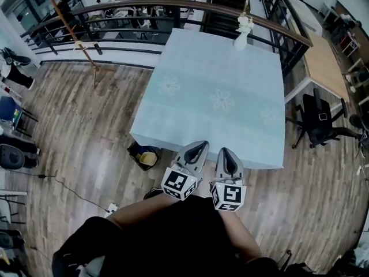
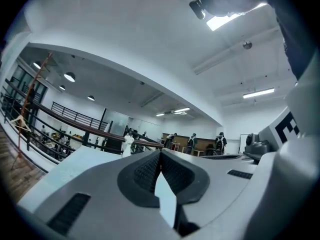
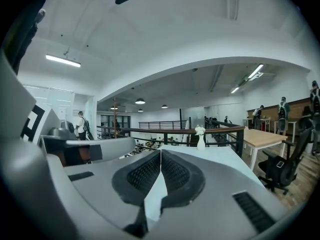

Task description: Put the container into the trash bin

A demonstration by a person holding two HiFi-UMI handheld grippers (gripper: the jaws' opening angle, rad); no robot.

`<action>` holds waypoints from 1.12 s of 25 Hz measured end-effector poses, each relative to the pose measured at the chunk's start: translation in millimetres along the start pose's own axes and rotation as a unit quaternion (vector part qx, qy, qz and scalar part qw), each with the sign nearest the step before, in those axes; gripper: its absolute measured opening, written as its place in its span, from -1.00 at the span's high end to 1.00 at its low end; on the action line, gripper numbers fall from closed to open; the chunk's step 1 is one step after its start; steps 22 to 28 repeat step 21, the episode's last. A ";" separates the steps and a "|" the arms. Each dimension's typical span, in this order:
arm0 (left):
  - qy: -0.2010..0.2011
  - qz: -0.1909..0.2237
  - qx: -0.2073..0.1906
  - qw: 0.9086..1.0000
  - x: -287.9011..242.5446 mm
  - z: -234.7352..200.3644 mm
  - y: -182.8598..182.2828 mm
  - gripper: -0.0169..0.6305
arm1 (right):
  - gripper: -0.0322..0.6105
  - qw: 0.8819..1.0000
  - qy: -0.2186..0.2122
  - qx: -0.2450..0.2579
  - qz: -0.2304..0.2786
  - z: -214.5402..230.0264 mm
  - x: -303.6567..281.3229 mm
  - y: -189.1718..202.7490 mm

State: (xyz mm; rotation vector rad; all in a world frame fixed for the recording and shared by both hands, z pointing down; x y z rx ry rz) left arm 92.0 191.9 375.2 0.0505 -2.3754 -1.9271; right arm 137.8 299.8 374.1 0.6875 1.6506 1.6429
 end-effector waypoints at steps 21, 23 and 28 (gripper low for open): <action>0.016 -0.052 -0.021 0.998 -50.4 65.6 56.7 0.91 | 0.79 0.998 0.026 -0.050 0.016 90.5 24.9 29.7; 0.016 -0.052 -0.021 0.998 -50.4 65.6 56.7 0.91 | 0.79 0.998 0.026 -0.050 0.016 90.5 24.9 29.7; 0.016 -0.052 -0.021 0.998 -50.4 65.6 56.7 0.91 | 0.79 0.998 0.026 -0.050 0.016 90.5 24.9 29.7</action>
Point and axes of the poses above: the fingertips, and each gripper's own axes: x backward along the fingers, z to its right, y out of its underside, the point moved 6 cm from there along x, backward along the fingers, and after that the axes turned 3 degrees about z, right-handed, at the moved point
